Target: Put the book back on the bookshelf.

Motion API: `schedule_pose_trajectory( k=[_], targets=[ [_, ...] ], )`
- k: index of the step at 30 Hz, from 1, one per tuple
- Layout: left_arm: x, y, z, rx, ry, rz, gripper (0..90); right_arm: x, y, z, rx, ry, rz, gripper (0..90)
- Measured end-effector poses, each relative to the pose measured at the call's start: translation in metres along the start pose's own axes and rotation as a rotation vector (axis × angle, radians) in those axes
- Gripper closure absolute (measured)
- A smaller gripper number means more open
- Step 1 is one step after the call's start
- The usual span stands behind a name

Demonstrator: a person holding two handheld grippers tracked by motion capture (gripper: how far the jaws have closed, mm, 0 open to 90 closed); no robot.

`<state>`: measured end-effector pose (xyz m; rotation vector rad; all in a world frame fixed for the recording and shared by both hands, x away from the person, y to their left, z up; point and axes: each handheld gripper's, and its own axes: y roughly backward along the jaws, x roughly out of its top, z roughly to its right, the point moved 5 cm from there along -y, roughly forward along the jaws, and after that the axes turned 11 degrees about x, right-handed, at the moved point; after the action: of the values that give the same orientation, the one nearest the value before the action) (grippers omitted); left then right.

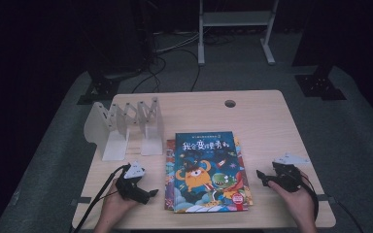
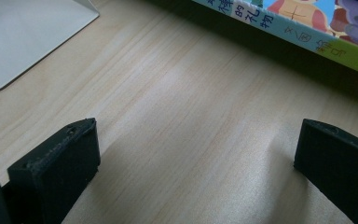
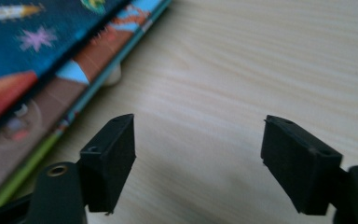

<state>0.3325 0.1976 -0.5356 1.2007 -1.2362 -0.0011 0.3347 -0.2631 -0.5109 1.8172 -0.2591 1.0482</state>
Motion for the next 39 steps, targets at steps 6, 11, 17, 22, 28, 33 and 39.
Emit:
schedule_pose_trajectory(
  k=[6, 11, 17, 22, 28, 33, 39],
  targets=[
    [0.000, 0.000, 0.000, 0.000, 0.001, 0.001, 0.0, 0.023, -0.001, -0.009, 0.025, 0.024, 0.018, 30.5],
    [0.000, 0.000, 0.000, 0.000, 0.001, 0.000, 0.0, 0.042, -0.011, -0.018, 0.048, 0.049, 0.019, 31.0],
    [0.000, 0.000, 0.000, 0.000, 0.000, 0.000, 0.0, 0.063, -0.029, -0.026, 0.078, 0.063, 0.013, 31.9],
    [0.000, 0.000, 0.000, 0.000, 0.001, 0.000, 0.0, 0.080, -0.042, -0.032, 0.094, 0.084, 0.006, 34.1],
    [0.000, 0.000, 0.000, 0.002, 0.001, -0.001, 0.0, 0.098, -0.064, -0.035, 0.106, 0.096, -0.009, 34.2],
    [-0.001, 0.001, 0.000, -0.001, 0.001, 0.003, 0.0, 0.104, -0.085, -0.031, 0.115, 0.076, -0.034, 34.3],
    [-0.003, 0.004, -0.002, 0.002, -0.002, -0.007, 0.0, 0.109, -0.105, -0.027, 0.130, 0.051, -0.039, 33.3]
  ],
)
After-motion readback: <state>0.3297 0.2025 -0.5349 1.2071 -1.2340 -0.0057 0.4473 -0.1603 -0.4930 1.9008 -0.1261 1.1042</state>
